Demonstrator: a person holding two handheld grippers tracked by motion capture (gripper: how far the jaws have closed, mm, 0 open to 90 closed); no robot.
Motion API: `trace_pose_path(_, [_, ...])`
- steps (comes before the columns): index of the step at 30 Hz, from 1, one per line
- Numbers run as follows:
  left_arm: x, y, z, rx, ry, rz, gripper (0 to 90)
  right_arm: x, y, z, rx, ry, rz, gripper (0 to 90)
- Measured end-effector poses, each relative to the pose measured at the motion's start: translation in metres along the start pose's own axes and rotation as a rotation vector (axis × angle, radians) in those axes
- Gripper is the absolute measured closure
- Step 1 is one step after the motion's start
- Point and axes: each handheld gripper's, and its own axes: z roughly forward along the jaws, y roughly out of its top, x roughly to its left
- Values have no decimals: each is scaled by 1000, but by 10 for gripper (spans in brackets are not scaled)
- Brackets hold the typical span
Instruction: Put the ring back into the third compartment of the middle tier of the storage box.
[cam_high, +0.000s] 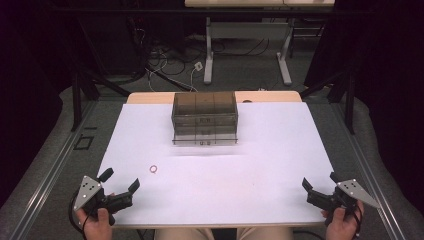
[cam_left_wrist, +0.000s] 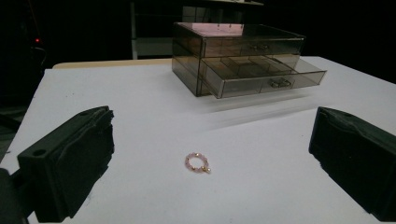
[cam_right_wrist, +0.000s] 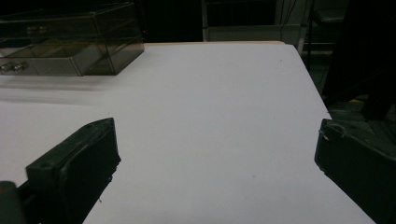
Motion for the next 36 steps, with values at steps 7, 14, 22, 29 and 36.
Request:
trace_pose_path(7, [-1,2,7,-9,21,-28,2,6,-1,-2,-13,1,-32,0])
trace_pose_path(14, [-2,6,7,12,30,-49,4,8,-2,-2,-6,3,-30,0])
trace_pose_path(22, [2,15,9,27,35,-102,16,9,-1,-2,-15,15,-28,0])
trace_pose_path(29, [3,26,16,75,59,-74,53,10,-2,-3,-2,20,-37,0])
trace_pose_path(36, [4,32,28,121,33,-51,58,9,-2,-3,-5,14,-27,0])
